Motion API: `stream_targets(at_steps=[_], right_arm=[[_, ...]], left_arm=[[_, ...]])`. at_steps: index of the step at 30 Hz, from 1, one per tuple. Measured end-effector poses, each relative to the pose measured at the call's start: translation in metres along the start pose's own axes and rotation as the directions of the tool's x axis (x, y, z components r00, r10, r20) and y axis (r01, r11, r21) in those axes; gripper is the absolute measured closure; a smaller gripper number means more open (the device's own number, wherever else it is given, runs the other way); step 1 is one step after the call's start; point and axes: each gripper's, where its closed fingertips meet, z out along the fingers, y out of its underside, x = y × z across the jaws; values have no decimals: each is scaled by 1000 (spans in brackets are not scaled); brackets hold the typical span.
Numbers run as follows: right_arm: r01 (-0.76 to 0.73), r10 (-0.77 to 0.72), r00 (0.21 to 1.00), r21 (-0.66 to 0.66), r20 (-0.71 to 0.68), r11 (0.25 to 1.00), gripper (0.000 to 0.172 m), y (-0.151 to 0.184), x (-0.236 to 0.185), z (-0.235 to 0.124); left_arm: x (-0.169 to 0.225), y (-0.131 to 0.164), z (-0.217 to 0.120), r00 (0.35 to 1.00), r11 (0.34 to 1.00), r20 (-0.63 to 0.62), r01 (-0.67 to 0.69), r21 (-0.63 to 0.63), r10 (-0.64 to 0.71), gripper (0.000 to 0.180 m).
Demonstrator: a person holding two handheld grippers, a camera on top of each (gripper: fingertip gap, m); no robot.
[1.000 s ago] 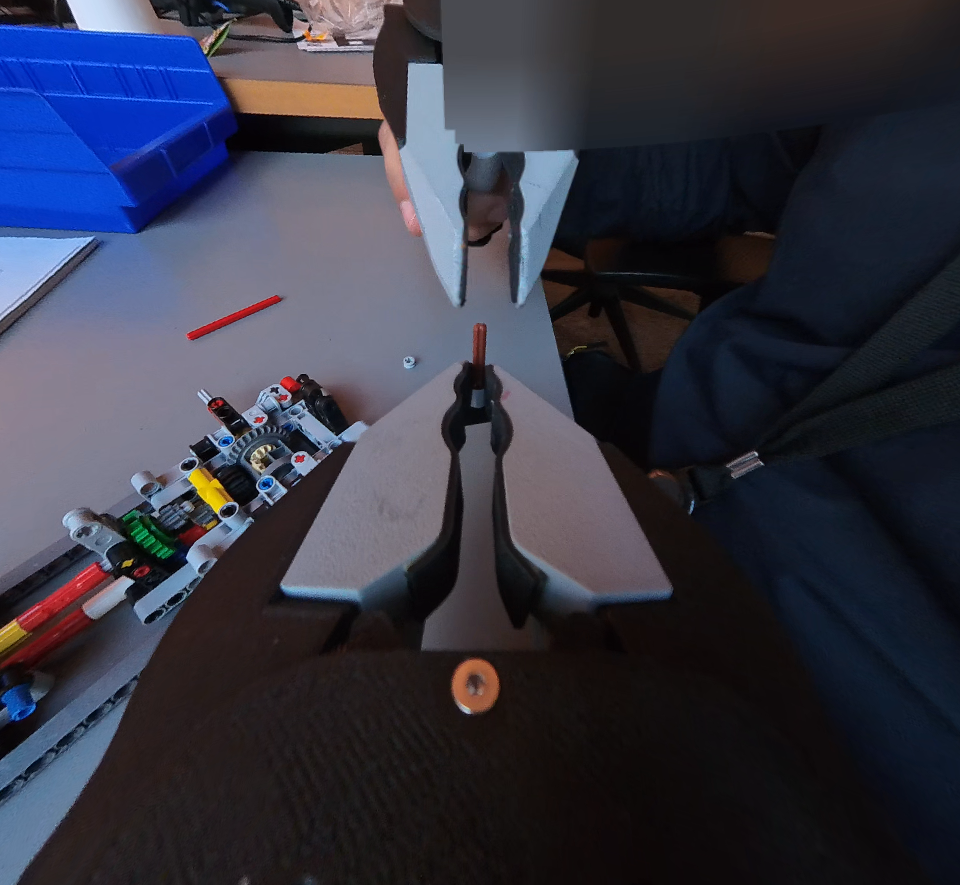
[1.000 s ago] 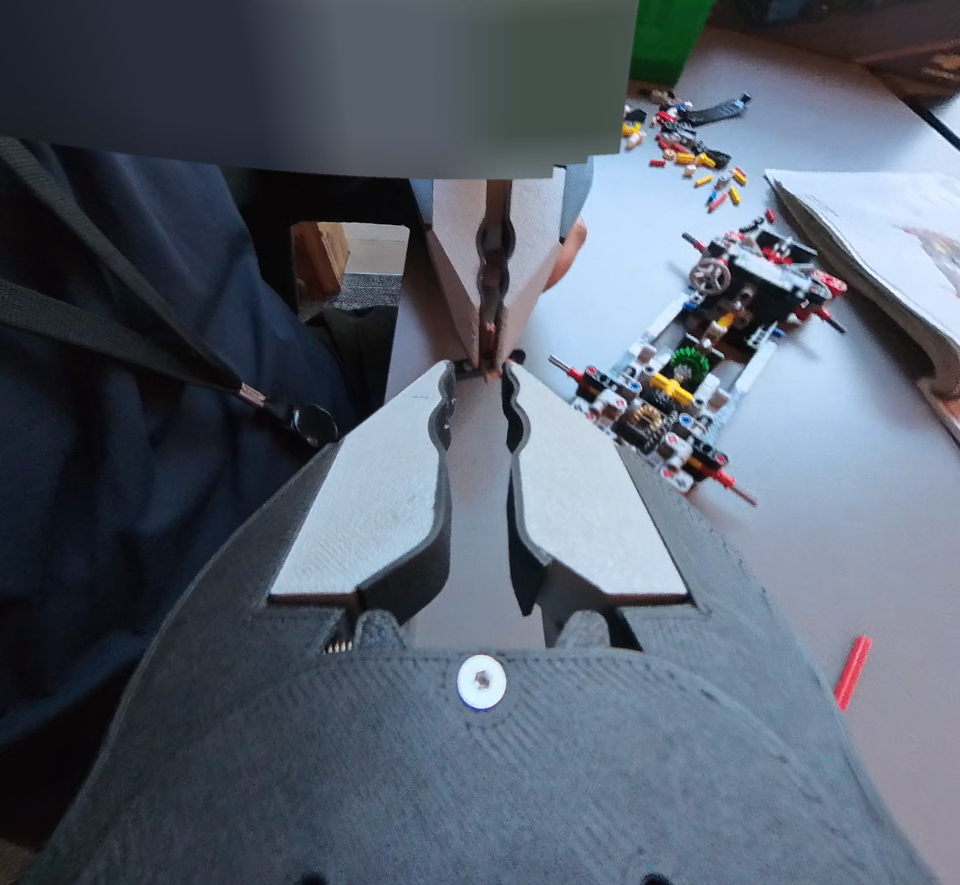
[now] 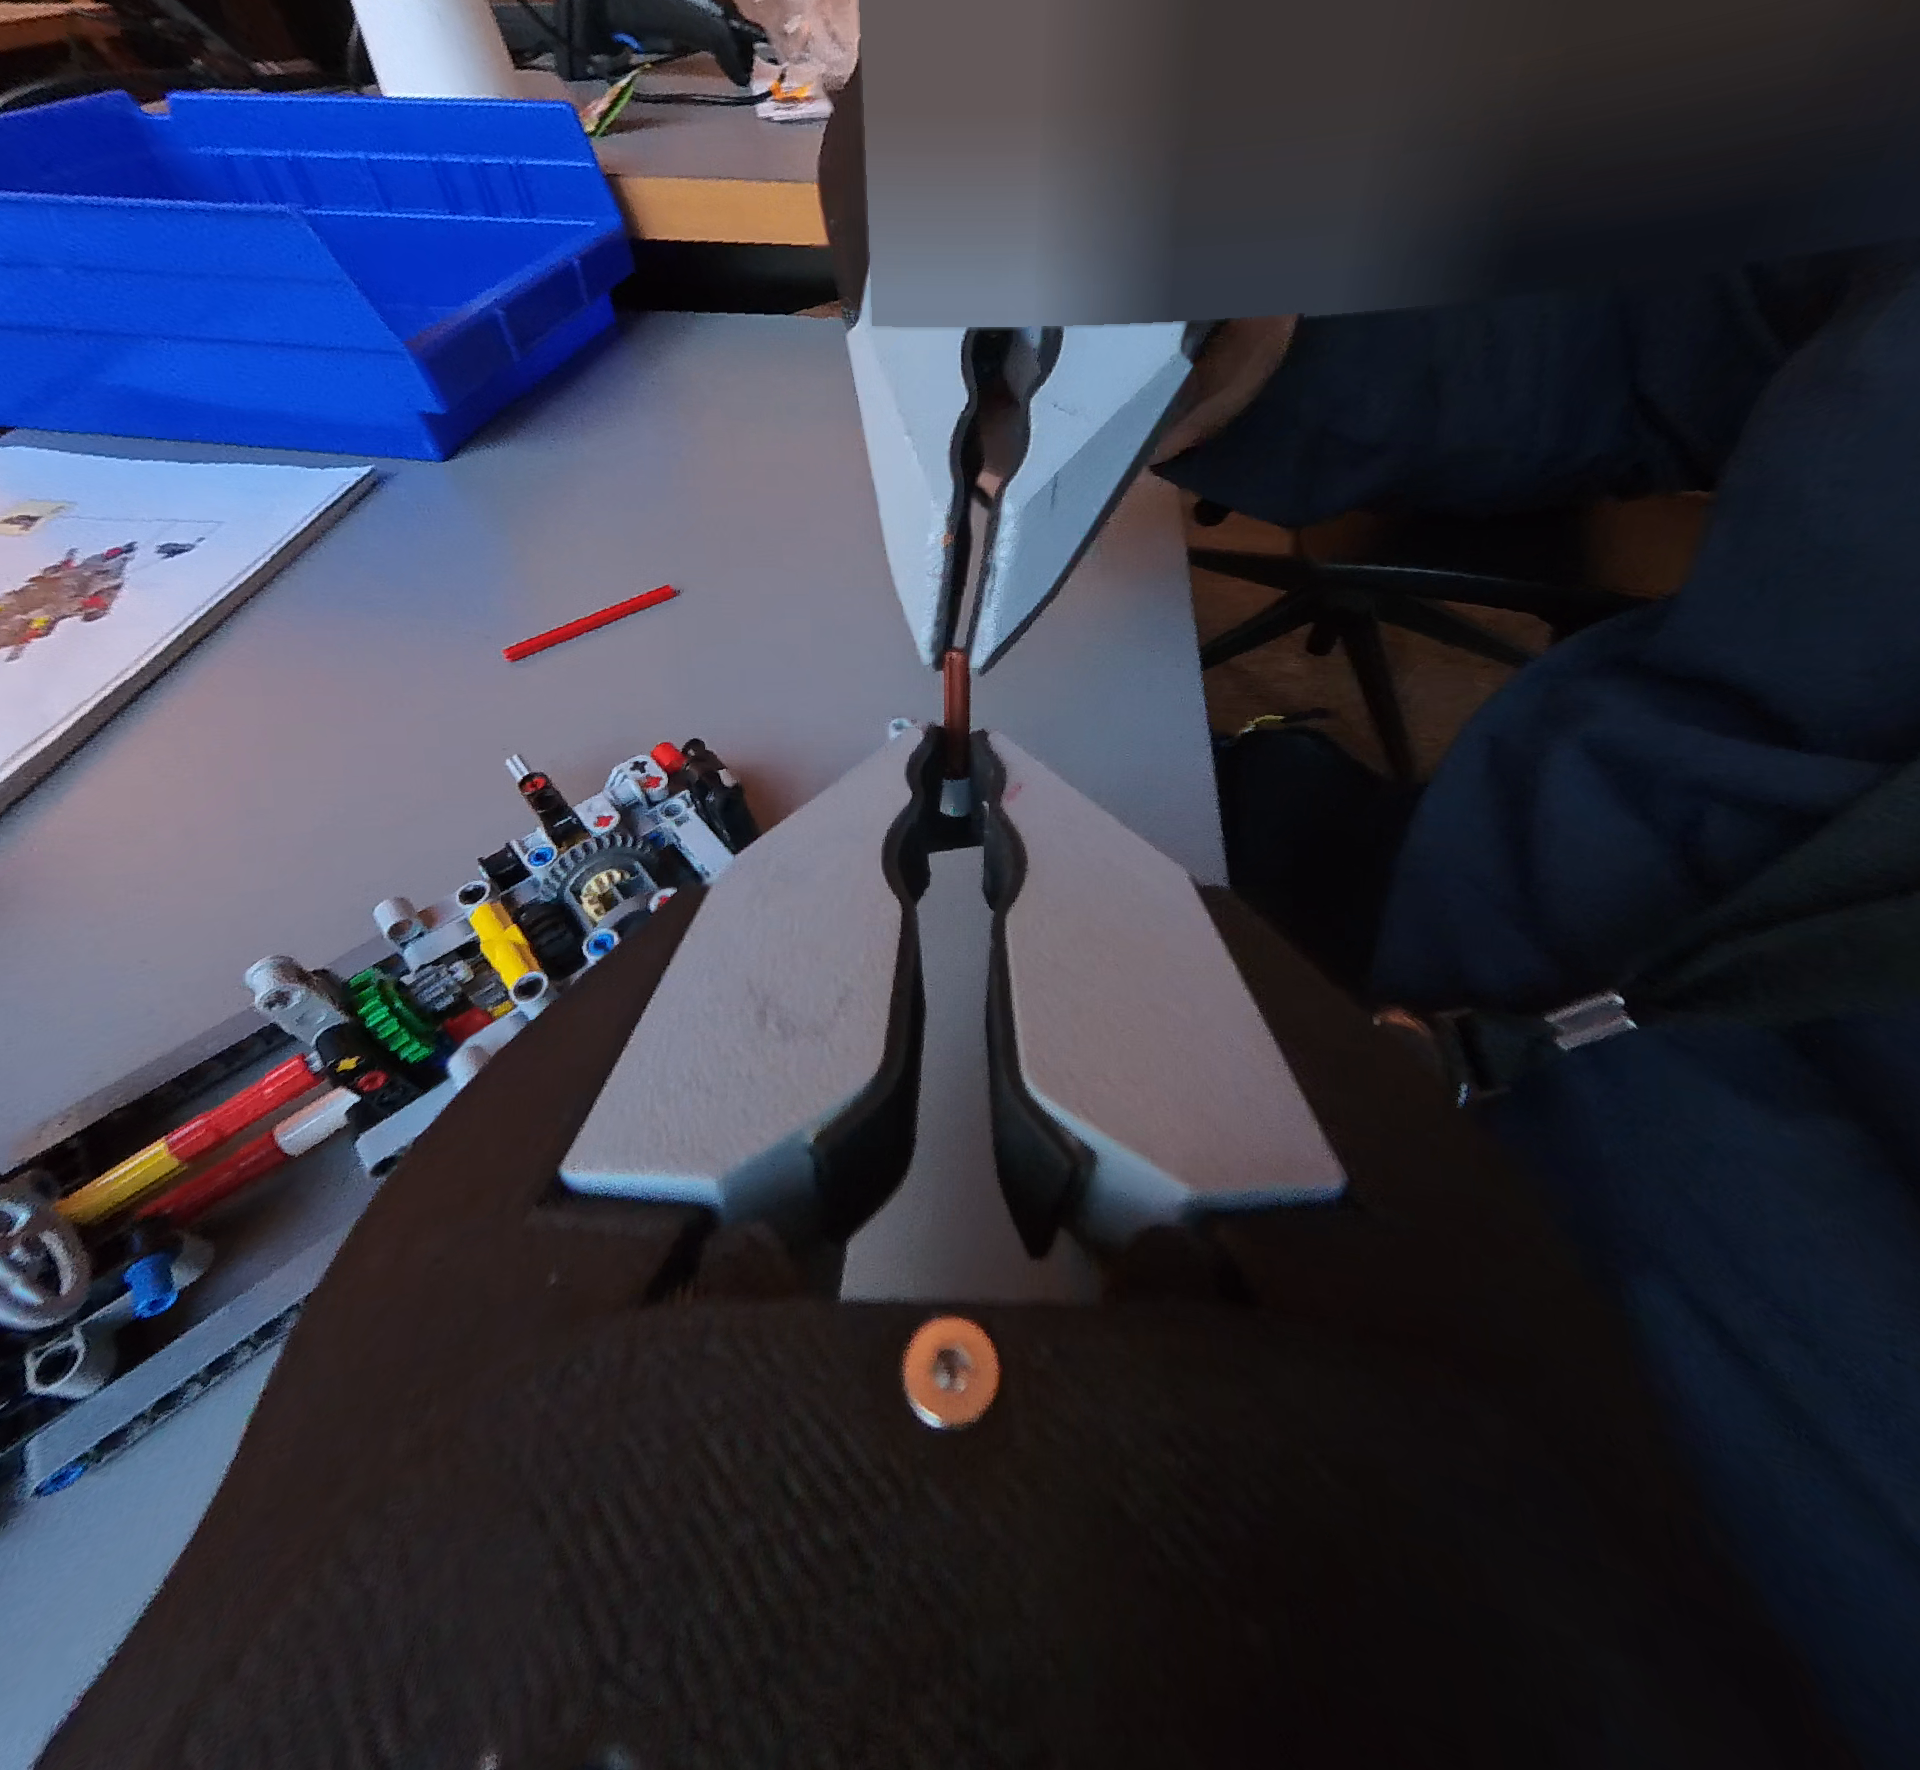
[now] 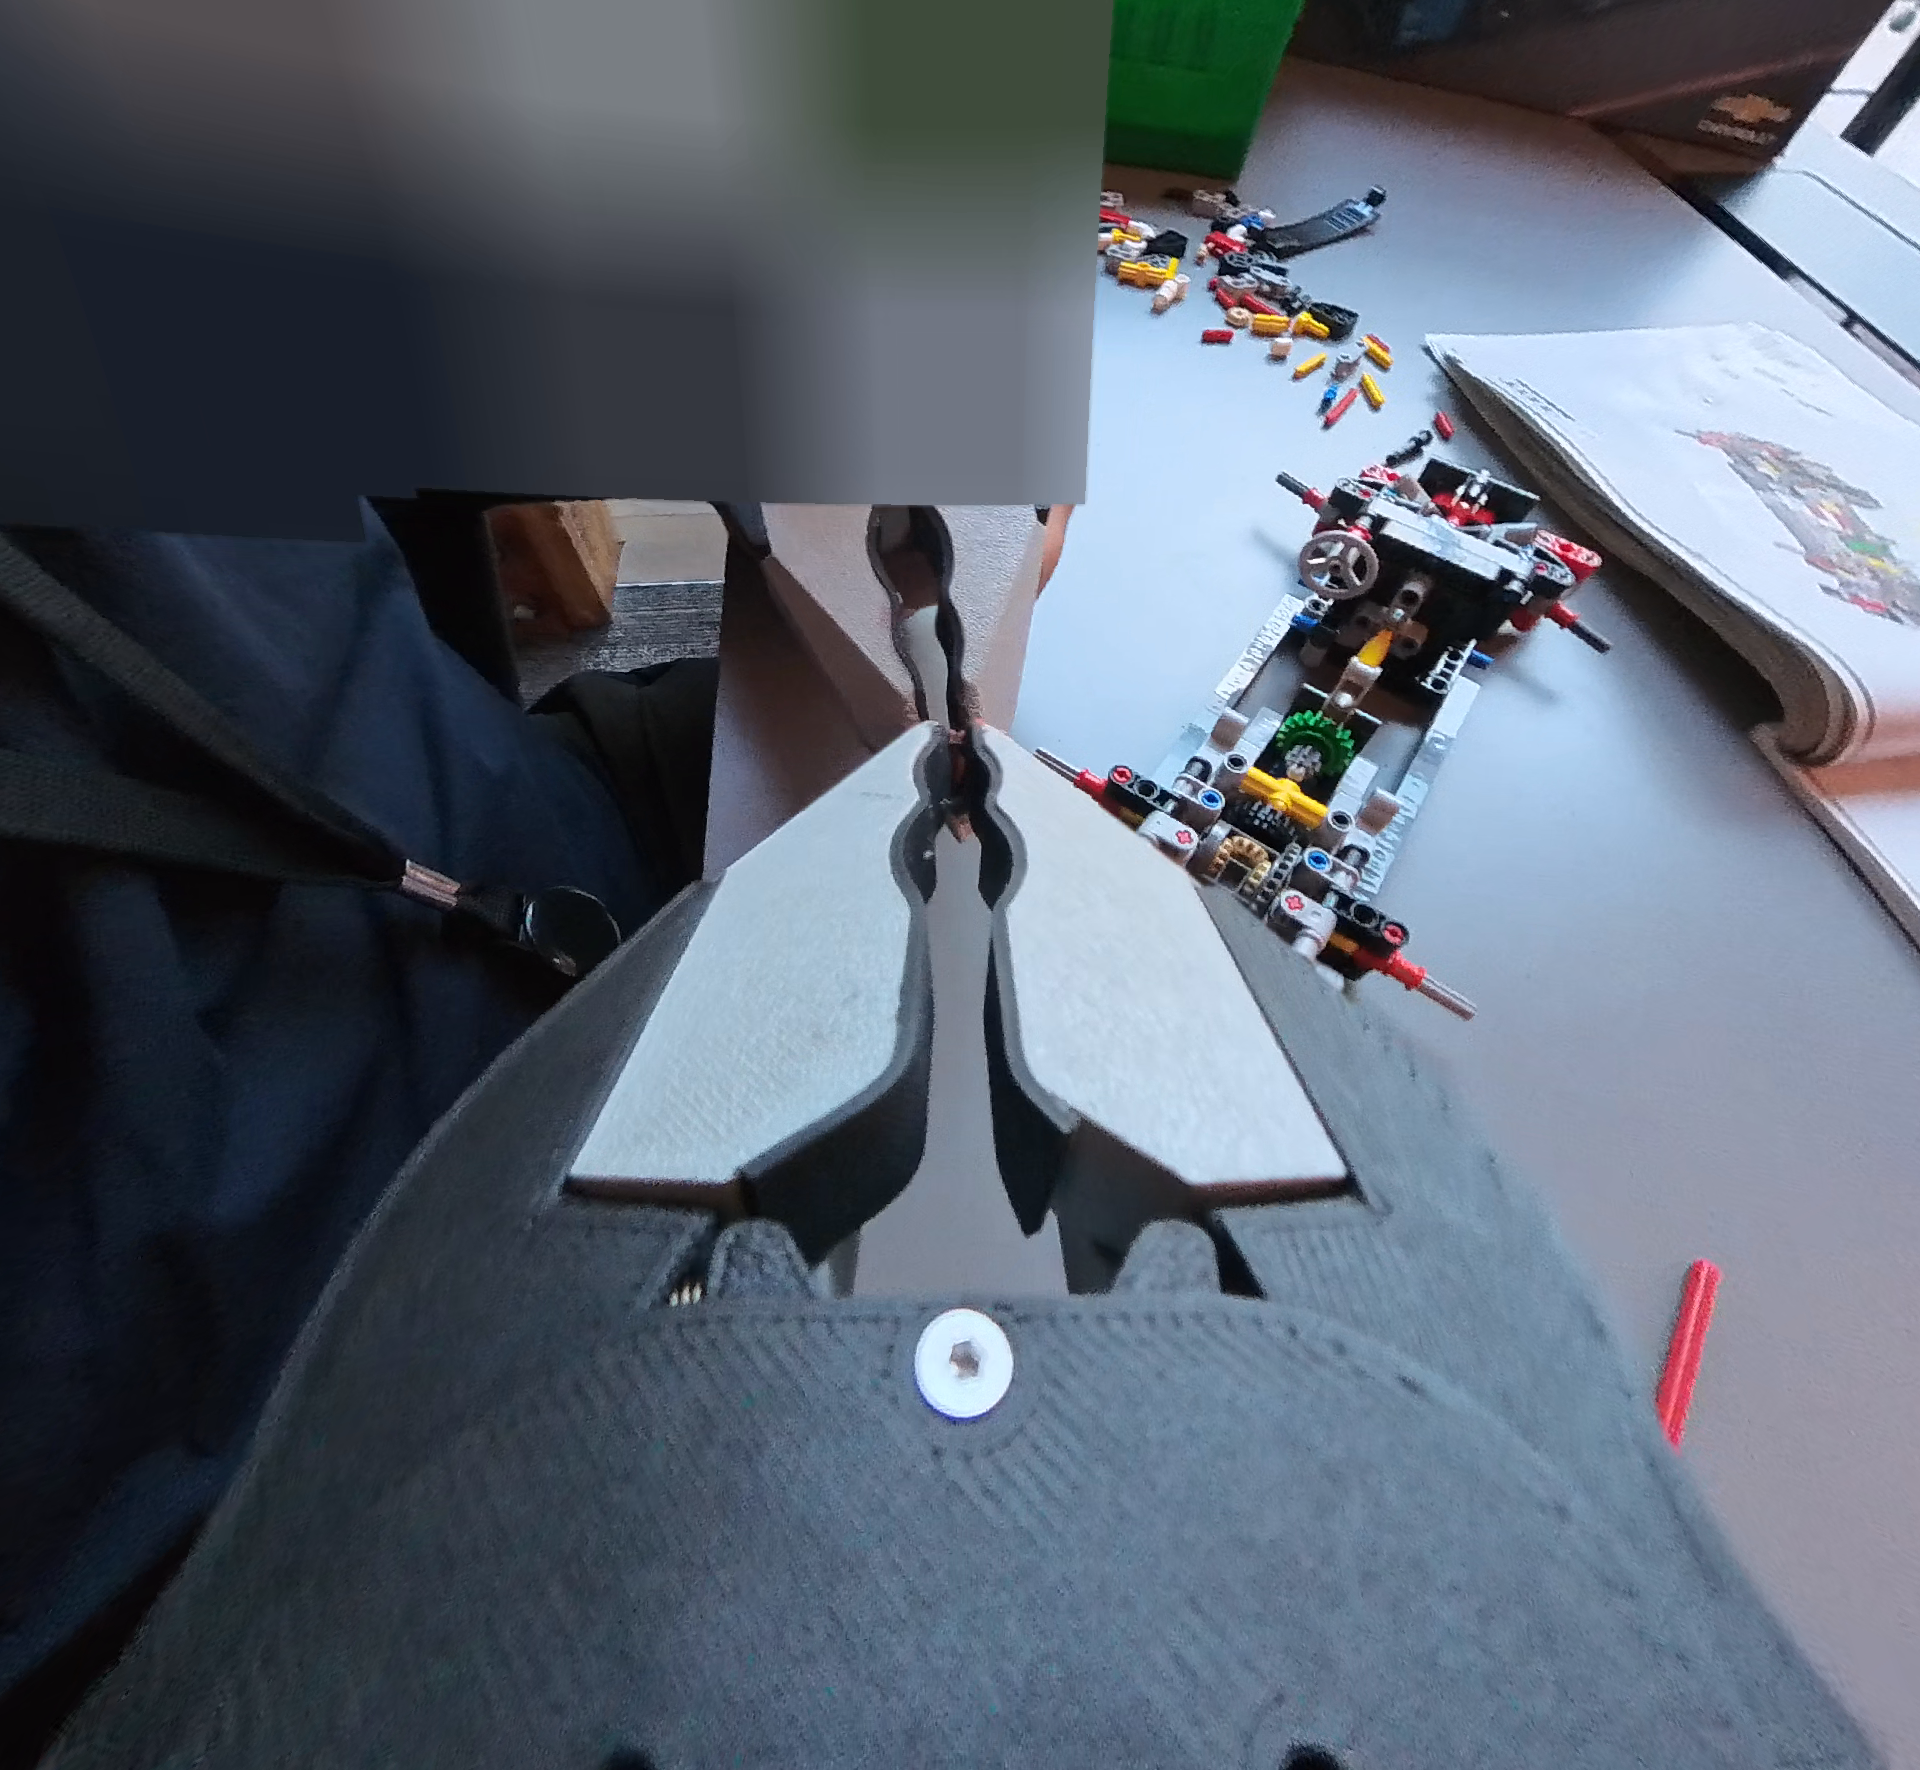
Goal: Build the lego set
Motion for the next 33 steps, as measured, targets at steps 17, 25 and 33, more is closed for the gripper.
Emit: stream_targets(at_steps=[17,25,33], right_arm=[[8,-14,993,50,121,999,167,2,-11,2],[-24,20,997,56,80,998,170,2,-5,3],[-61,58,997,51,41,997,171,3,0,5]], left_arm=[[11,-2,0,997,1000,-72,6,13,-6,178],[6,-2,0,999,999,-42,33,18,-32,179],[0,0,1,999,1000,31,-19,0,19,178]])
